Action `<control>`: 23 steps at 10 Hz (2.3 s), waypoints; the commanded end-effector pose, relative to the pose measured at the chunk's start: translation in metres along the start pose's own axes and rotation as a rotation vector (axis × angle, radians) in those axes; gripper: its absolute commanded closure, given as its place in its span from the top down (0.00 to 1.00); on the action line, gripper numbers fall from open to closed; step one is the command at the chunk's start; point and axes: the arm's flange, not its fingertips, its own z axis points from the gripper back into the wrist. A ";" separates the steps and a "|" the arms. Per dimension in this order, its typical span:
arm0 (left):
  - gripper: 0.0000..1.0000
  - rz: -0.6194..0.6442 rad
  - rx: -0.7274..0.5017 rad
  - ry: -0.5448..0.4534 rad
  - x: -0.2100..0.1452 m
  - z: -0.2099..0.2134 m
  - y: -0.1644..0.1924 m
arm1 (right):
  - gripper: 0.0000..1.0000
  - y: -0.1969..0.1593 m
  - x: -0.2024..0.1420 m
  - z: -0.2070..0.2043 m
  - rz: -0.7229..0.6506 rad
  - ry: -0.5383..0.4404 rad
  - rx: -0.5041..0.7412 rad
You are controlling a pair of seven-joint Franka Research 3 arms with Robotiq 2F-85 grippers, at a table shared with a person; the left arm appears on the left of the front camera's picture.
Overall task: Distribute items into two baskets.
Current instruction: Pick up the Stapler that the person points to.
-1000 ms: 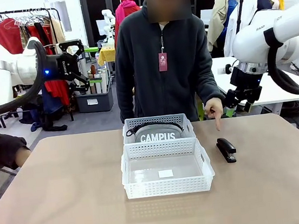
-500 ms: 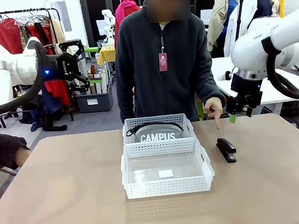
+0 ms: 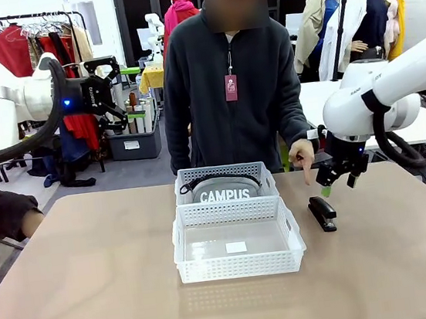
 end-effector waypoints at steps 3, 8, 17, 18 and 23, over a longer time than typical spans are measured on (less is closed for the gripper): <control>1.00 0.002 -0.019 -0.008 -0.002 0.000 -0.002 | 1.00 0.028 0.004 -0.026 -0.064 0.037 0.002; 1.00 0.002 -0.019 -0.008 -0.002 0.000 -0.002 | 0.62 0.036 0.000 -0.024 -0.098 0.149 0.052; 1.00 0.002 -0.019 -0.008 -0.002 0.000 -0.002 | 0.00 0.035 0.000 0.000 -0.075 0.135 0.049; 1.00 0.002 -0.019 -0.008 -0.002 0.000 -0.002 | 0.00 0.033 0.000 0.015 -0.062 0.126 0.051; 1.00 0.002 -0.019 -0.008 -0.002 0.000 -0.002 | 0.00 0.039 0.003 0.103 -0.124 0.032 0.092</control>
